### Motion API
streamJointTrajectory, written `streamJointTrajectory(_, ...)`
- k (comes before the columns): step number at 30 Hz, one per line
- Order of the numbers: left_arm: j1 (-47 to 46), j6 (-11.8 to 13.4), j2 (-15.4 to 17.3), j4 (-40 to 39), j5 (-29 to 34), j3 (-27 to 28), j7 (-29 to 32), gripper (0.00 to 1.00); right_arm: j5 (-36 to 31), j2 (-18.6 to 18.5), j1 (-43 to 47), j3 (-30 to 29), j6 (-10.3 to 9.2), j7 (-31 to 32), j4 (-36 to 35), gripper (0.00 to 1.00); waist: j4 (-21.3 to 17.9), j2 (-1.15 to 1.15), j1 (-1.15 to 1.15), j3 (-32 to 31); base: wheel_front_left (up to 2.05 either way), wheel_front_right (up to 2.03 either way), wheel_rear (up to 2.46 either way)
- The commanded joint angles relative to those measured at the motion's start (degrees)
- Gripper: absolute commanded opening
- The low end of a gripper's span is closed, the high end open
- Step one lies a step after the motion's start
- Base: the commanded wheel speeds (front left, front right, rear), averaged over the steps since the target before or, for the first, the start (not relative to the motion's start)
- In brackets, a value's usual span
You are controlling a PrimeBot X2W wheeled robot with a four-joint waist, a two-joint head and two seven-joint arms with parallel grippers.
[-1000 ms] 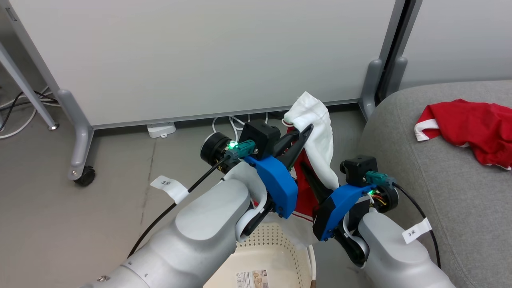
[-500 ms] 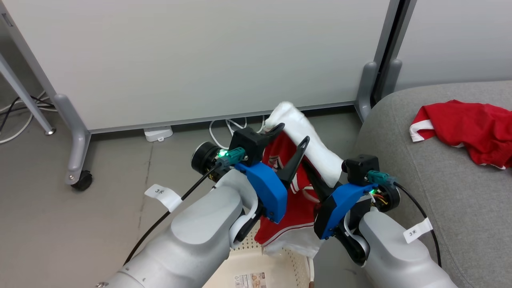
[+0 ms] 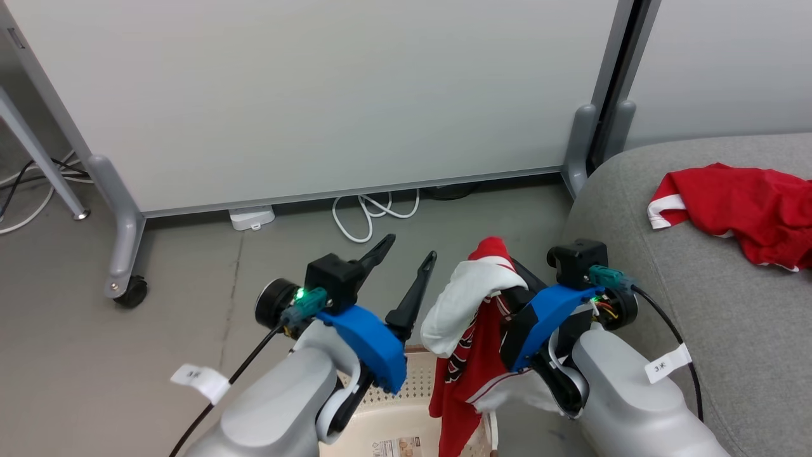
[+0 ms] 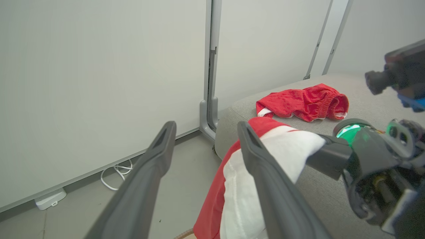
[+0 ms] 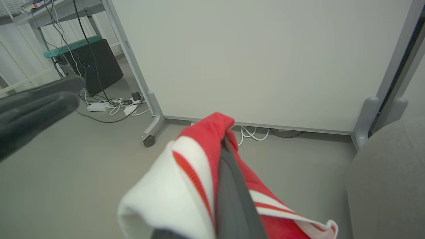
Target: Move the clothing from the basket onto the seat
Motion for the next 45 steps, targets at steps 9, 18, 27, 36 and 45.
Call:
streamJointTrajectory(9, 14.4, 2.1, 5.5, -12.9, 9.9, 12.4, -0.3, 1.0, -2.2, -0.1, 1.7, -2.2, 0.03, -0.2, -3.2, 0.0, -1.8, 0.0, 0.0, 0.2, 0.0, 0.0, 0.0)
streamJointTrajectory(18, 26.0, 0.1, 6.6, -19.8, 17.4, 24.3, -0.3, 1.0, -4.1, -0.1, 2.5, -4.2, 0.03, -0.2, -5.1, 0.0, -4.6, 0.0, 0.0, 0.9, 0.0, 0.0, 0.0)
streamJointTrajectory(27, 30.0, -2.6, 4.1, -21.9, 23.0, 31.9, -0.3, 1.0, -5.4, -0.1, 2.8, -6.3, 0.03, 0.1, -7.4, 0.0, -8.5, 0.0, 0.0, 2.2, 0.0, 0.0, 0.0)
streamJointTrajectory(36, 30.5, -4.8, 1.9, -21.5, 26.5, 35.8, -0.3, 1.0, -6.1, -0.1, 4.1, -7.5, 0.03, 1.0, -10.9, 0.0, -15.0, 0.0, 0.0, 3.6, 0.0, 0.0, 0.0)
streamJointTrajectory(45, 30.5, -5.9, 0.7, -20.8, 28.5, 37.5, -0.3, 1.0, -6.2, -0.1, 5.3, -8.0, 0.03, 2.1, -13.9, 0.0, -21.5, 0.0, 0.0, 4.6, 0.0, 0.0, 0.0)
